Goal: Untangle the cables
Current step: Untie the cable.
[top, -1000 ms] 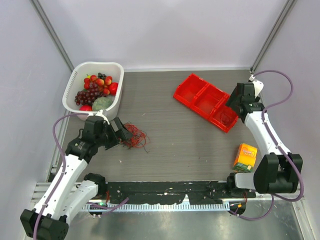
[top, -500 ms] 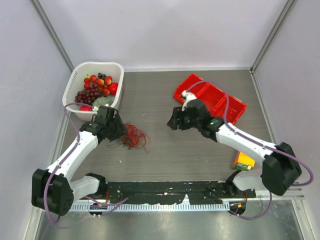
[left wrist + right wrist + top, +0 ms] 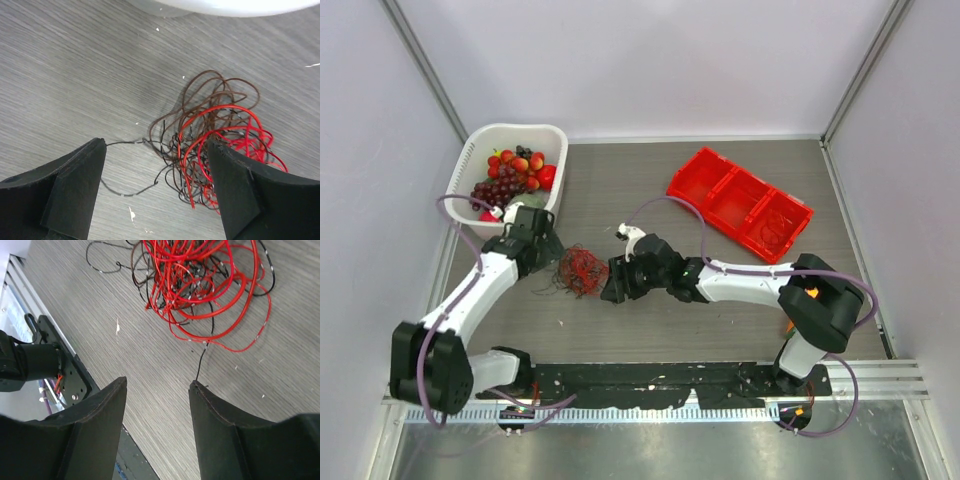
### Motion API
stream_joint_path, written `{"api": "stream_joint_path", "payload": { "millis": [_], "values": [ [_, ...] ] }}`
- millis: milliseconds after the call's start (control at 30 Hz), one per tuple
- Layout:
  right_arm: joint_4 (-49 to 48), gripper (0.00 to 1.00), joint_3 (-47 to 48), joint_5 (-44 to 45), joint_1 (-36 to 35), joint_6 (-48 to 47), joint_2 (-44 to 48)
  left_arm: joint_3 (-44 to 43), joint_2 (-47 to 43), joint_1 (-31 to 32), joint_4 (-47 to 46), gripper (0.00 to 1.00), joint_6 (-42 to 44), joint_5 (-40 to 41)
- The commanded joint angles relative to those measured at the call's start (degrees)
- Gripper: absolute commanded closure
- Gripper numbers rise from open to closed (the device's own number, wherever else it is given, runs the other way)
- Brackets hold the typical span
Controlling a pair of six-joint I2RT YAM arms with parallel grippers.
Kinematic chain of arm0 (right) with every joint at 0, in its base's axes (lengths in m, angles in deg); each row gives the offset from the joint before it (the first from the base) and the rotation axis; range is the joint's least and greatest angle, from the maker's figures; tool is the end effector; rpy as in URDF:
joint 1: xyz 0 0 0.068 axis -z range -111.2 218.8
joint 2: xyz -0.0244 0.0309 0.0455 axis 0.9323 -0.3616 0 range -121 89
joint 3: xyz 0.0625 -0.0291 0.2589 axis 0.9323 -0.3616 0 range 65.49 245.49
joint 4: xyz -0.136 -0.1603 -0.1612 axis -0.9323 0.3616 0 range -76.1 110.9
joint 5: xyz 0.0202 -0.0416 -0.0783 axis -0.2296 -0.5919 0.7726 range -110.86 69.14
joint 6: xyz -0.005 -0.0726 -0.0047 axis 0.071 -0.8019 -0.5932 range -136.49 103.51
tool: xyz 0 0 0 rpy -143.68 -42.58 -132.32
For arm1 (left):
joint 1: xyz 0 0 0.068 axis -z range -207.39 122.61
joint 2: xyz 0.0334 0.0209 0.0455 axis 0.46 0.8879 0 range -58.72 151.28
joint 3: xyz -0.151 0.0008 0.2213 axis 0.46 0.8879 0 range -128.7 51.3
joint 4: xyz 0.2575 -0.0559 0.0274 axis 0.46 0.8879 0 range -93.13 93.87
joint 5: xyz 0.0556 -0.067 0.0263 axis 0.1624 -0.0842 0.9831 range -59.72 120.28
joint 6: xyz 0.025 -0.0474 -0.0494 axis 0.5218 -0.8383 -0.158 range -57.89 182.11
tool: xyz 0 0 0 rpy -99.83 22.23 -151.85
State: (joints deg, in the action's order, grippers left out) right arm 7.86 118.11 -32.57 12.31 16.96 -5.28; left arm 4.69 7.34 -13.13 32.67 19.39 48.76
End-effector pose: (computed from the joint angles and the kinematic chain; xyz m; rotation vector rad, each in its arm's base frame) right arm 0.1958 0.3182 0.1735 -0.6031 2.3263 1.0455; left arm 0.2416 -0.0416 0.2159 -0.7265 2.3548 -0.0156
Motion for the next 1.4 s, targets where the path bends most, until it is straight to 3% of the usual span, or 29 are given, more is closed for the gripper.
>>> {"api": "stream_joint_path", "payload": {
  "millis": [0,133,167,300,567,733,800,900,1033,1133,1233,1367],
  "values": [
    [-4.9,0.42,1.6,0.8,0.2,0.9,3.1,-3.1,8.2,-0.3,-4.6,0.19,2.4,-0.4],
    [-2.1,0.42,1.7,3.2,0.2,-0.1,4.5,-5.5,10.0,-0.3,-2.7,0.96,4.1,-2.6],
    [-2.0,0.42,1.7,3.6,0.2,-0.1,4.5,-5.4,8.7,-0.3,-2.5,1.0,4.4,-3.4],
    [-2.8,0.41,1.9,3.5,-0.1,-0.3,3.0,-5.3,-4.5,-0.3,0.3,1.0,5.9,-7.1],
    [-3.4,0.3,13.1,11.4,-2.2,-0.2,-6.3,-13.5,-24.8,-0.2,3.1,1.0,4.9,-27.5],
    [-13.8,0.31,14.7,10.6,-2.7,5.2,-10.4,-16.9,-29.1,-0.2,-5.4,1.0,-2.5,-41.1],
    [-16.8,0.43,13.2,11.5,-2.9,8.2,-10.8,-19.1,-29.2,-0.2,-8.4,1.0,-4.2,-43.1],
    [-7.6,0.57,12.4,19.6,-2.8,10.7,-10.7,-25.2,-27.0,-0.2,-8.8,1.0,-5.4,-44.8],
    [0.5,0.53,7.9,26.6,-2.7,6.3,-6.3,-30.0,-25.2,-0.2,-10.2,1.0,-7.7,-45.9],
    [3.1,0.44,2.0,30.4,-2.5,1.9,2.4,-28.5,-24.2,-0.2,-6.6,1.0,-9.4,-41.6],
    [10.1,0.38,-3.6,33.8,-1.0,-1.1,10.2,-22.1,-21.7,-0.2,-6.1,1.0,-12.5,-43.6],
    [15.9,0.34,-8.3,35.5,1.2,-2.9,21.0,-5.4,-19.8,1.4,-17.6,1.0,-17.2,-49.7]
  ]
}}
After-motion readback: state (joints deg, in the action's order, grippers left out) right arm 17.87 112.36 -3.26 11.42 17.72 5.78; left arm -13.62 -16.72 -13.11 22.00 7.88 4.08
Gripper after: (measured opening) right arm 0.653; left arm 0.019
